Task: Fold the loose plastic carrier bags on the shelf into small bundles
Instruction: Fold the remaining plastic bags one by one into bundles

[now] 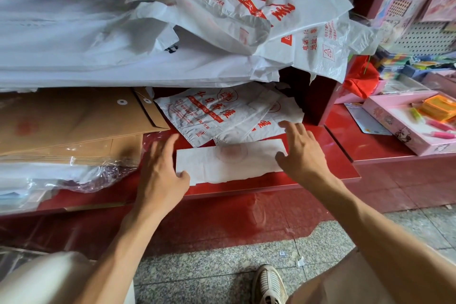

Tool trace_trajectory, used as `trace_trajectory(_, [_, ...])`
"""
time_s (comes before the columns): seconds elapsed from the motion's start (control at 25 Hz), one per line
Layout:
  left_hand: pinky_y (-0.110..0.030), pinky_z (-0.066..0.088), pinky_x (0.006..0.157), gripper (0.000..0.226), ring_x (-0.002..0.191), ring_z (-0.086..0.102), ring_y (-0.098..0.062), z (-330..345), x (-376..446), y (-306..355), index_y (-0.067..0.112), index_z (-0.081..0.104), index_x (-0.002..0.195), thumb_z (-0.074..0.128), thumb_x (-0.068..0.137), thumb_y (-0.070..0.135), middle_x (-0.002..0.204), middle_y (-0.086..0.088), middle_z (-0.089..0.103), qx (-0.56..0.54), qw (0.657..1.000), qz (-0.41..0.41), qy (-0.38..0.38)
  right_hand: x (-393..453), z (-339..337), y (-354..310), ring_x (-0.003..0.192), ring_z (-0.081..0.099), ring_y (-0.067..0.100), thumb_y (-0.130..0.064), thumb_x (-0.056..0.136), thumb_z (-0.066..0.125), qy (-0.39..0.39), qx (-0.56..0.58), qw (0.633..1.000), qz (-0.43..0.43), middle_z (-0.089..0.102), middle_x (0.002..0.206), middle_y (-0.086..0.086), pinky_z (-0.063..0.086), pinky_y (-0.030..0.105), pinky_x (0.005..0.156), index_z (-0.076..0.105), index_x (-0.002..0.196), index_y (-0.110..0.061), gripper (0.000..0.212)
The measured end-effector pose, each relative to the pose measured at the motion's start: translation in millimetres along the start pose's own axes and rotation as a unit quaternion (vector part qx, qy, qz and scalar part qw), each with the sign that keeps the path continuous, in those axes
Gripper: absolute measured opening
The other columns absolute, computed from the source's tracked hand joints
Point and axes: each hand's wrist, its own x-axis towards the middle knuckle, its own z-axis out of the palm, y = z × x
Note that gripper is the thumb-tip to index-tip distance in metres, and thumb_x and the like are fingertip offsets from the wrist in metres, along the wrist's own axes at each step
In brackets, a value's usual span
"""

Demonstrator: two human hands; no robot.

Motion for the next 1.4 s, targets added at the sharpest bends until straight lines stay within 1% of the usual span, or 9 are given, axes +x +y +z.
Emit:
trace_trajectory(0.16, [-0.045, -0.003, 0.121, 0.084, 0.149, 0.008, -0.008, 3.4, -4.4, 12.2, 0.035, 0.022, 0.153, 0.054, 0.081, 0.065, 0.159, 0.022, -0.008, 0.081, 0.973, 0.135, -0.170, -16.0, 7.7, -19.4, 0.147, 0.012, 0.023, -0.062, 0.088, 0.054, -0.172, -0.064, 0.973, -0.136, 0.009, 0.163, -0.001, 0.015, 0.046, 0.116, 0.013, 0.154, -0.027, 0.086])
trace_trajectory(0.28, [-0.047, -0.008, 0.120, 0.098, 0.148, 0.002, -0.004, -3.4, 0.3, 7.7, 0.042, 0.012, 0.153, 0.067, 0.076, 0.064, 0.157, 0.025, -0.002, 0.194, 0.937, 0.105, -0.271, -17.2, -2.0, -15.4, 0.148, 0.004, 0.019, -0.065, 0.077, 0.067, -0.294, -0.155, 0.932, -0.147, -0.001, 0.163, -0.007, 0.012, 0.047, 0.119, 0.001, 0.155, -0.032, 0.108])
trace_trajectory(0.4, [-0.038, 0.021, 0.119, 0.064, 0.133, 0.040, -0.005, -18.8, -2.9, 3.7, 0.043, 0.045, 0.140, 0.073, 0.083, 0.038, 0.148, 0.022, 0.040, 0.168, 0.952, 0.123, -0.225, -13.4, -14.3, -6.9, 0.125, 0.041, 0.014, -0.028, 0.078, 0.074, -0.252, -0.159, 0.941, -0.161, 0.040, 0.144, -0.014, 0.041, 0.037, 0.100, 0.037, 0.144, -0.036, 0.076])
trace_trajectory(0.48, [-0.034, 0.052, 0.086, 0.026, 0.091, 0.064, -0.005, -26.9, -6.1, 3.0, 0.044, 0.068, 0.108, 0.066, 0.088, 0.027, 0.110, 0.017, 0.070, 0.072, 0.970, 0.112, -0.205, -5.8, -27.9, 0.5, 0.097, 0.060, 0.010, -0.012, 0.078, 0.066, -0.251, -0.035, 0.961, -0.114, 0.065, 0.109, -0.010, 0.052, 0.034, 0.080, 0.066, 0.111, -0.031, 0.039])
trace_trajectory(0.6, [-0.031, 0.035, 0.052, 0.022, 0.049, 0.044, -0.003, -30.1, -5.5, 2.7, 0.025, 0.063, 0.074, 0.056, 0.087, 0.041, 0.055, 0.012, 0.054, -0.024, 0.979, 0.051, -0.193, 7.9, -42.0, 9.9, 0.064, 0.058, 0.013, -0.007, 0.080, 0.067, -0.162, 0.213, 0.964, 0.016, 0.066, 0.072, 0.010, 0.044, 0.031, 0.058, 0.071, 0.086, -0.008, 0.007])
trace_trajectory(0.72, [-0.031, 0.039, 0.063, 0.018, 0.065, 0.054, -0.014, -24.1, -2.2, 6.8, 0.011, 0.069, 0.081, 0.068, 0.083, 0.029, 0.068, -0.001, 0.064, -0.249, 0.953, -0.106, -0.134, 16.9, -41.9, 7.7, 0.058, 0.060, 0.011, -0.011, 0.085, 0.070, -0.028, 0.477, 0.864, 0.160, 0.066, 0.078, 0.005, 0.049, 0.029, 0.056, 0.067, 0.095, -0.010, 0.010])
trace_trajectory(0.96, [-0.025, 0.056, 0.056, 0.022, 0.082, 0.069, -0.020, -15.8, -5.7, 23.4, 0.009, 0.064, 0.110, 0.063, 0.090, 0.000, 0.097, -0.007, 0.072, -0.468, 0.827, -0.303, -0.066, 6.6, -16.7, -13.1, 0.100, 0.062, 0.020, -0.029, 0.086, 0.066, 0.045, 0.170, 0.983, 0.057, 0.061, 0.121, 0.000, 0.046, 0.032, 0.085, 0.055, 0.124, -0.018, 0.041])
trace_trajectory(1.2, [-0.021, 0.050, 0.068, 0.086, 0.076, 0.066, -0.004, -5.6, -18.7, 25.9, 0.055, 0.035, 0.134, 0.085, 0.069, 0.028, 0.099, 0.006, 0.069, -0.216, 0.953, -0.129, -0.170, -35.2, 20.2, -50.1, 0.136, 0.037, 0.020, -0.053, 0.084, 0.060, -0.172, 0.012, 0.952, -0.253, 0.028, 0.156, -0.009, 0.032, 0.044, 0.111, 0.023, 0.150, -0.032, 0.078])
trace_trajectory(1.4, [-0.031, 0.046, 0.081, 0.058, 0.093, 0.049, -0.016, 4.4, -19.3, 6.9, 0.027, 0.069, 0.114, 0.089, 0.059, 0.028, 0.106, 0.014, 0.050, 0.110, 0.979, 0.145, -0.095, -33.3, 43.9, -48.6, 0.113, 0.046, 0.024, -0.037, 0.077, 0.067, -0.108, -0.073, 0.953, -0.272, 0.052, 0.136, -0.004, 0.038, 0.040, 0.090, 0.048, 0.138, -0.023, 0.066])
